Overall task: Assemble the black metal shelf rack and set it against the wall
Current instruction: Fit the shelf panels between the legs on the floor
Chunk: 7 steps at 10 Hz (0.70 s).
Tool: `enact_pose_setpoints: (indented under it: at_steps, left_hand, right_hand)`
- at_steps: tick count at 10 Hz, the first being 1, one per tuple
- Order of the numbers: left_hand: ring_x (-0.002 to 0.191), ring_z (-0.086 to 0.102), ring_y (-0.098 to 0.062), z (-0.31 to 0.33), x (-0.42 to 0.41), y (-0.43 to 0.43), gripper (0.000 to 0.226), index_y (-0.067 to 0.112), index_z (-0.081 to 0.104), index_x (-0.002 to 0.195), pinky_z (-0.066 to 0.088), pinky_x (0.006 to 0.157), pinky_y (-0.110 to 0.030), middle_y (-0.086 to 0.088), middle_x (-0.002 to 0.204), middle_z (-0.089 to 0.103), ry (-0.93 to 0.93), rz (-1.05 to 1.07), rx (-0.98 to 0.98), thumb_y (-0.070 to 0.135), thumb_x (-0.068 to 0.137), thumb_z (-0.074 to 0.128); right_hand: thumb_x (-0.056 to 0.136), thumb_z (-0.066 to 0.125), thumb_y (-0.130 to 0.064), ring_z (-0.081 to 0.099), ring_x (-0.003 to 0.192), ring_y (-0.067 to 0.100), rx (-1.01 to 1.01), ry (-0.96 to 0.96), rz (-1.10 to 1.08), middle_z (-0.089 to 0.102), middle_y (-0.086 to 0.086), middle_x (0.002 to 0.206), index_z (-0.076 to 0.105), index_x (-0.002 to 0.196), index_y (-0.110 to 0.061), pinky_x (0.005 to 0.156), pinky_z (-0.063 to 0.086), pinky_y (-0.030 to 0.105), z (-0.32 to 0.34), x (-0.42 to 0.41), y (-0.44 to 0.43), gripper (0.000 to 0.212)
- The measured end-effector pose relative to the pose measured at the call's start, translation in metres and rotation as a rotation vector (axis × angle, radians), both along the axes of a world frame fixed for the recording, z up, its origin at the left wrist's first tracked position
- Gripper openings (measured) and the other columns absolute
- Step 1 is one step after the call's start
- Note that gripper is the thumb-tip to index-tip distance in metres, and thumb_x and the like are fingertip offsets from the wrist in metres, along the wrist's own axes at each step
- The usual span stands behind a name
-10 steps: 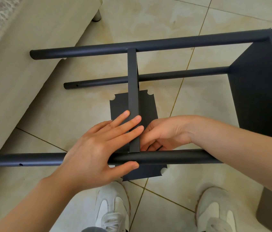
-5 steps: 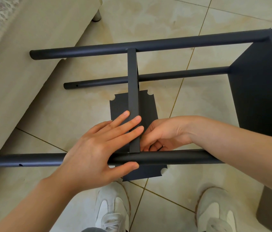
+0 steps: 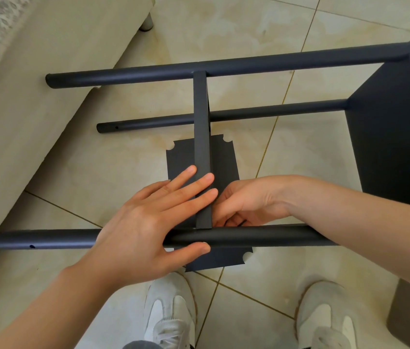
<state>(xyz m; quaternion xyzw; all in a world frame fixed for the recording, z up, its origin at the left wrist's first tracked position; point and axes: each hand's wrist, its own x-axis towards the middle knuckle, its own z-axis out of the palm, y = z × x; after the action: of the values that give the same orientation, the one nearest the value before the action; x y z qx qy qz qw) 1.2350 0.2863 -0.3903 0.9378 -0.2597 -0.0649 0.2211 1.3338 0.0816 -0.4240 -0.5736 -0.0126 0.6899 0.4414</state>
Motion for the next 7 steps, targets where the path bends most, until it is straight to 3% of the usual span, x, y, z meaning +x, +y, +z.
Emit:
enact_pose_setpoints:
  at_steps: [1, 4, 7]
  left_hand:
    - [0.153, 0.022, -0.013, 0.0004, -0.0004, 0.0003, 0.069, 0.026, 0.045, 0.150, 0.040, 0.113, -0.047, 0.010, 0.162, 0.033, 0.007, 0.003, -0.004, 0.057, 0.089, 0.059]
    - [0.153, 0.022, -0.012, -0.0002, 0.0005, -0.0002, 0.069, 0.026, 0.045, 0.150, 0.037, 0.114, -0.044, 0.010, 0.161, 0.033, -0.001, 0.000, -0.002, 0.057, 0.089, 0.058]
    - [0.153, 0.023, -0.013, -0.0018, 0.0003, 0.0002, 0.069, 0.026, 0.045, 0.150, 0.038, 0.114, -0.043, 0.010, 0.162, 0.033, -0.009, -0.004, -0.005, 0.057, 0.090, 0.059]
  right_hand:
    - [0.091, 0.061, -0.009, 0.070, 0.077, 0.017, 0.002, -0.020, -0.013, 0.074, 0.006, 0.085, 0.071, 0.090, -0.012, 0.085, 0.054, 0.033, -0.0017, -0.0030, 0.0046, 0.011]
    - [0.090, 0.063, -0.008, 0.071, 0.077, 0.016, 0.043, 0.029, -0.017, 0.074, 0.008, 0.086, 0.077, 0.078, -0.016, 0.078, 0.055, 0.030, -0.0021, 0.0027, -0.0011, 0.020]
    - [0.092, 0.060, -0.008, 0.069, 0.085, 0.019, 0.076, 0.065, -0.021, 0.072, 0.009, 0.097, 0.078, 0.085, -0.019, 0.085, 0.055, 0.032, -0.0055, 0.0006, -0.0004, 0.022]
